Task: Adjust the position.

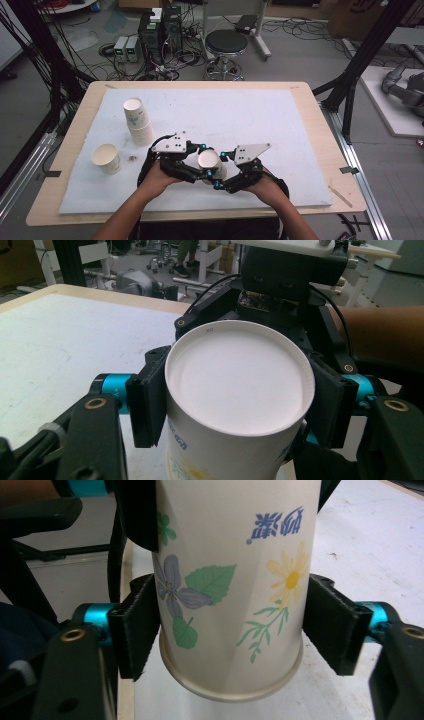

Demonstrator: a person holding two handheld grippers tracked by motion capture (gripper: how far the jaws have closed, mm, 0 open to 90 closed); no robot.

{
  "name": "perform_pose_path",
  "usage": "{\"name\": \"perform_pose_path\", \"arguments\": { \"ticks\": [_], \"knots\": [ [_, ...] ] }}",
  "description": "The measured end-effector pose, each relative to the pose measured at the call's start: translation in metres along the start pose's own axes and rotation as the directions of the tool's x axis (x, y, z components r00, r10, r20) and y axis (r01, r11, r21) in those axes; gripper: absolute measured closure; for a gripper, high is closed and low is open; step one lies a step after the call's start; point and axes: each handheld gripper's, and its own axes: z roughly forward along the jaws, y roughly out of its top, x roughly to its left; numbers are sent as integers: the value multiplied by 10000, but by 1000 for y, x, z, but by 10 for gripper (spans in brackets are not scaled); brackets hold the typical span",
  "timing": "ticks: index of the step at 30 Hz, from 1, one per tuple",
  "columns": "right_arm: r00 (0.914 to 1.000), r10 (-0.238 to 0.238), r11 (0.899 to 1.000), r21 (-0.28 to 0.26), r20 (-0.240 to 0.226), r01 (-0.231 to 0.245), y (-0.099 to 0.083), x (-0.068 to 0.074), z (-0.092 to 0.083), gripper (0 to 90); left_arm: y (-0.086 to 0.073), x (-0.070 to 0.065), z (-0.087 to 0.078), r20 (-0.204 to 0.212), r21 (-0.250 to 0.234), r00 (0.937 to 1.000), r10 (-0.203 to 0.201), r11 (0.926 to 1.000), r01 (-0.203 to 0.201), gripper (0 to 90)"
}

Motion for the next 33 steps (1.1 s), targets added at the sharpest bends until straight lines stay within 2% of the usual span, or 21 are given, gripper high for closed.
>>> {"name": "perform_pose_path", "arguments": {
  "ticks": [5,8,9,12,15,18,20,23,24,25,26,28,29,30,33],
  "knots": [
    [9997,-195,9998,96,118,194,0,1,-1,332,-1,0,1,-123,13,9999,61,10000,-61,335],
    [9996,-249,9994,224,132,246,0,0,-1,337,0,0,2,-423,182,9991,-47,9998,55,152],
    [9996,-249,9994,224,132,246,0,0,-1,337,0,0,0,-504,236,9987,-41,9997,53,152],
    [9982,-504,9966,673,336,481,0,-2,-4,337,2,2,-3,-542,315,9985,-112,9994,129,152],
    [9974,-591,9936,984,417,548,1,-5,-6,337,5,4,-7,-449,769,9990,-39,9970,73,152],
    [9969,-672,9905,1230,407,618,3,-6,-7,336,7,4,-7,-376,1020,9993,46,9948,-7,152],
    [9947,-927,9814,1725,435,839,6,-7,-8,335,10,4,-7,-315,1353,9994,156,9907,-112,153],
    [9940,-1017,9772,1914,398,923,8,-7,-9,335,12,4,-7,-238,1506,9996,172,9885,-134,153],
    [9935,-1082,9744,2019,366,987,9,-8,-9,335,13,5,-7,-210,1632,9995,234,9864,-196,153],
    [9916,-1240,9669,2288,363,1126,11,-8,-9,335,14,5,-7,-154,1862,9995,276,9822,-243,154],
    [9916,-1240,9669,2288,363,1126,11,-8,-9,335,14,5,-7,-154,1862,9995,276,9822,-243,154],
    [9904,-1364,9579,2576,207,1266,16,-7,-8,335,14,5,-6,-125,2096,9993,354,9773,-320,155],
    [9893,-1448,9541,2673,172,1350,18,-6,-8,335,14,5,-6,-125,2096,9993,354,9773,-320,155],
    [9893,-1448,9541,2673,172,1350,18,-6,-8,335,14,5,-5,-123,2138,9993,364,9763,-330,155],
    [9862,-1649,9379,3112,106,1535,25,-5,-7,335,15,5,-4,-67,2328,9991,423,9717,-396,155]
  ]
}}
